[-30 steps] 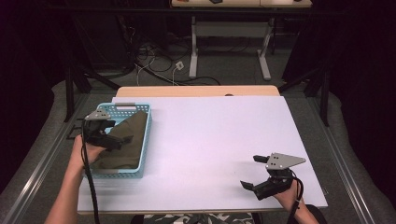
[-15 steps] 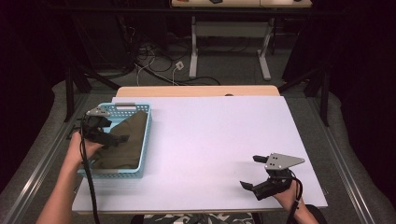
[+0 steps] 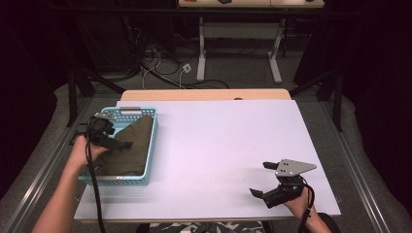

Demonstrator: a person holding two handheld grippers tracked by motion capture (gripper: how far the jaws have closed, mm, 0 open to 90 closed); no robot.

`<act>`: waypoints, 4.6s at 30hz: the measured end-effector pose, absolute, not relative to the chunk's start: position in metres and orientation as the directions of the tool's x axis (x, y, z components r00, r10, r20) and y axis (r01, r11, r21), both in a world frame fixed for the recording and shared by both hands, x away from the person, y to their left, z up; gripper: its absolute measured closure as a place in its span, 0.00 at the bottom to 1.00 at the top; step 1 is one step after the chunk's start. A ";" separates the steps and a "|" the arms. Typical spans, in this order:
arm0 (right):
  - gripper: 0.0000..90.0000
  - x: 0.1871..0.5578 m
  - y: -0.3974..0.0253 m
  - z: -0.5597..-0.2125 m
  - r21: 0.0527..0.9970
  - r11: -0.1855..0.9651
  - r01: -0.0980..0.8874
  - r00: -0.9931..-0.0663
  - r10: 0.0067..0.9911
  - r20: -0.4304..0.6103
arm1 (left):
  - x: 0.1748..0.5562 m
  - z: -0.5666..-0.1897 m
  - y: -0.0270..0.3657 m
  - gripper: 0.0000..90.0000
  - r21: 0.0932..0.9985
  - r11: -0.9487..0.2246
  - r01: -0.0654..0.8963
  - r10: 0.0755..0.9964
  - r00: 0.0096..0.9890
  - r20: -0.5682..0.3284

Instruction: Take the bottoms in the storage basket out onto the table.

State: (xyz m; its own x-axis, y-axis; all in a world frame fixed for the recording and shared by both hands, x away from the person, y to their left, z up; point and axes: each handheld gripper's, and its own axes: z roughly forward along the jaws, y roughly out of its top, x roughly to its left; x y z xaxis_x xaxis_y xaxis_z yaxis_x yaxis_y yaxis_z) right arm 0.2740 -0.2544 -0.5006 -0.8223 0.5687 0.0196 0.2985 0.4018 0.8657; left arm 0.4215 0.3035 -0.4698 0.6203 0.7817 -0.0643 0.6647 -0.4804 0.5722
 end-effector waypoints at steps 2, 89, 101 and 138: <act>0.00 0.274 -0.255 -0.501 0.865 0.404 0.298 -0.823 0.568 0.018 | 0.424 -0.472 0.304 0.00 0.554 -0.488 0.675 0.782 0.619 -0.066; 0.00 0.274 -0.255 -0.500 0.863 0.400 0.307 -0.828 0.560 0.035 | 0.445 -0.502 0.316 0.64 0.355 -0.526 0.773 0.773 0.608 -0.181; 0.00 0.275 -0.255 -0.500 0.861 0.406 0.305 -0.829 0.558 0.031 | 0.440 -0.497 0.317 0.64 0.369 -0.535 0.760 0.767 0.620 -0.165; 0.00 0.276 -0.258 -0.501 0.858 0.407 0.314 -0.825 0.564 0.034 | 0.408 -0.465 0.330 0.66 0.541 -0.492 0.682 0.741 0.654 -0.151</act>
